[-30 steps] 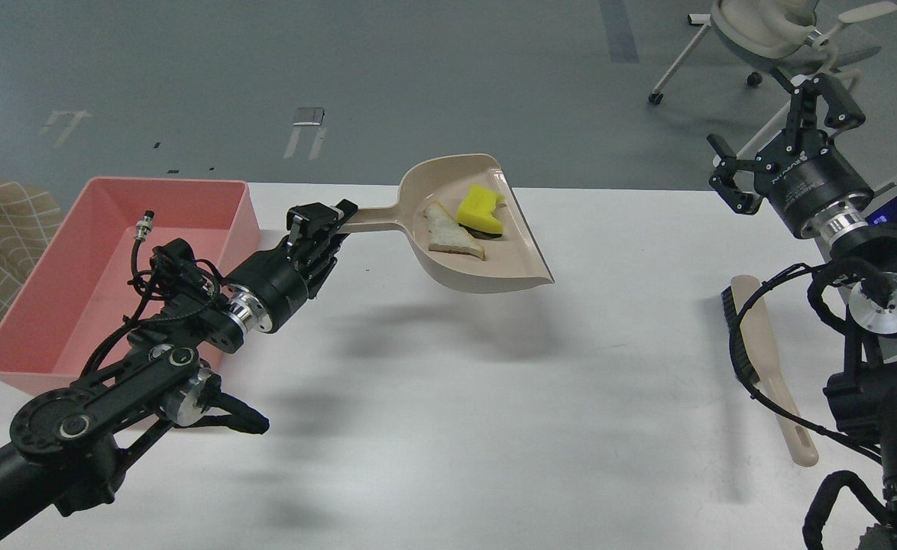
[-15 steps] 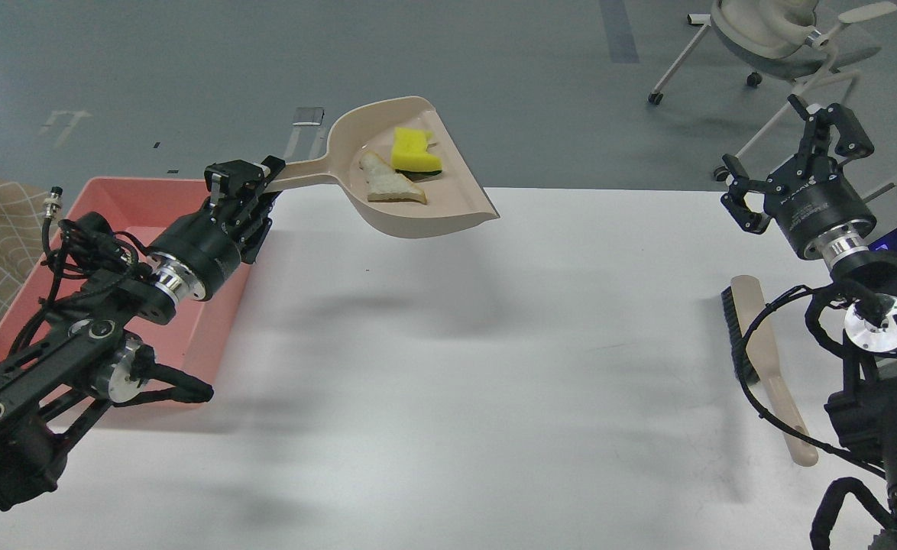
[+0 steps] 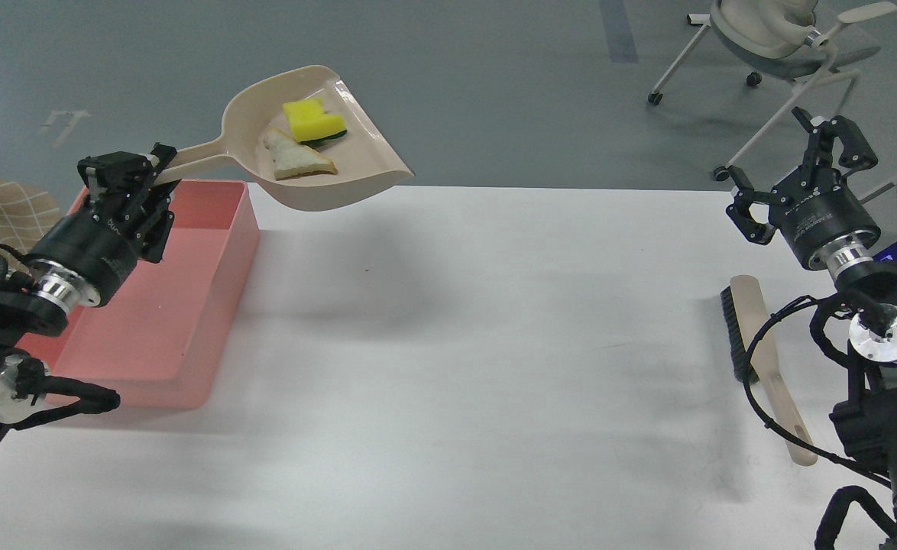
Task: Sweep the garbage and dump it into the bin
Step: 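Lift the dustpan with the left gripper and carry it over the bin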
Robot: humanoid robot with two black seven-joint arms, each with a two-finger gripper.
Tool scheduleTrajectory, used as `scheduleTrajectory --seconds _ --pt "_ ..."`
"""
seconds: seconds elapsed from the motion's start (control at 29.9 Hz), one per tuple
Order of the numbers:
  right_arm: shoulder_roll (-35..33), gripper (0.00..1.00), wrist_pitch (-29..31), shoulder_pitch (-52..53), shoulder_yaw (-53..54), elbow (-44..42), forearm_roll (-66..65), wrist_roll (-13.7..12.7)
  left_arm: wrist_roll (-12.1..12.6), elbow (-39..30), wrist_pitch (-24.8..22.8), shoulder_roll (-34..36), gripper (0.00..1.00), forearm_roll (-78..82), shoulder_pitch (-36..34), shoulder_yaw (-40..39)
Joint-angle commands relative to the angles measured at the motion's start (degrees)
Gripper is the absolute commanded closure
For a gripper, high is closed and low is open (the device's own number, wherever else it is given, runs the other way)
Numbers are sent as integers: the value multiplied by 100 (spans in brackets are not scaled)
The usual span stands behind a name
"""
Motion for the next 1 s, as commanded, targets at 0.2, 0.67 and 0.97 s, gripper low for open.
scheduleTrajectory --seconds 0.2,0.67,0.97 --pt "-139 1 0 -254 -26 53 -1 -1 95 -95 -299 285 100 -13 1042 -1441" --pt "-421 1 0 -404 -18 71 8 -1 78 -51 -783 514 100 -22 2272 -2197" --pt "-447 1 0 -404 18 71 17 17 86 124 -1249 523 100 48 3415 -3208"
